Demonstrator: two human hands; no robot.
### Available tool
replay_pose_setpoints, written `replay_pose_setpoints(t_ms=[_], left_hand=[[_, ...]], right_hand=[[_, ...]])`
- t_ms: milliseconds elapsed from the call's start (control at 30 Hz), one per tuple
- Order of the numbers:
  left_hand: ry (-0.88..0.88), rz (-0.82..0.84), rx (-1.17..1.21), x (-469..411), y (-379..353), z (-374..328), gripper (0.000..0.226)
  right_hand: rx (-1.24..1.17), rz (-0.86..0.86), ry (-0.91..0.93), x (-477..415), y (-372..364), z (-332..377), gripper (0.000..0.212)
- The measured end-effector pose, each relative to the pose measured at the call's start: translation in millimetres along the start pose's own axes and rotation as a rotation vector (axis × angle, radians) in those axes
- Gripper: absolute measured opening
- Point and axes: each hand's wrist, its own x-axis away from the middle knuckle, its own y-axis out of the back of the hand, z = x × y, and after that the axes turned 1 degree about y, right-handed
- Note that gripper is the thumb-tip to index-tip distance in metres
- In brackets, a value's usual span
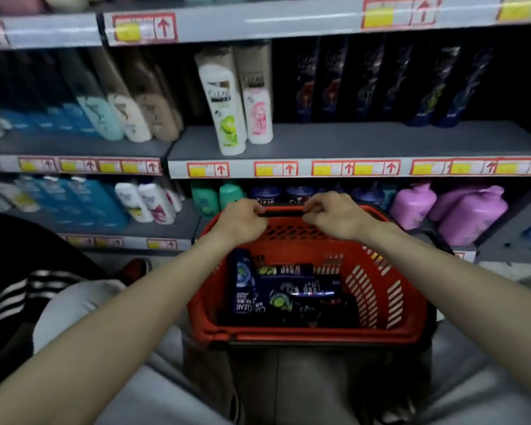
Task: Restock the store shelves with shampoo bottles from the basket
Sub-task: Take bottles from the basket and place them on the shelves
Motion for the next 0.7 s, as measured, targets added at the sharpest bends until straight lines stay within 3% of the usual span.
replay_pose_setpoints(t_ms=[67,233,467,600,700], left_hand=[[0.004,0.04,-0.105,-2.0,-11.2,22.5,0.026],[0.045,0.316,-0.314,-11.1,-35.7,82.3,0.057],[-0.355,0.727,-0.944,-31.0,-65.0,94.7,0.092],[-0.357,0.789,-1.123,-27.8,-88.0,106.9,0.1],[-0.435,0.688,-1.141,-29.4,-88.5,109.5,0.089]], right_hand=[[0.045,0.084,-0.008,-1.5,-18.6,-2.6,0.019],[0.138,0.36,-0.081,0.2,-80.4,-40.6,0.022],[0.008,0.642,-0.248,-10.3,-154.8,-59.7,0.017],[-0.037,0.792,-0.304,-2.8,-189.5,-55.9,0.033],[-0.162,0.83,-0.317,4.4,-207.9,-61.2,0.049]])
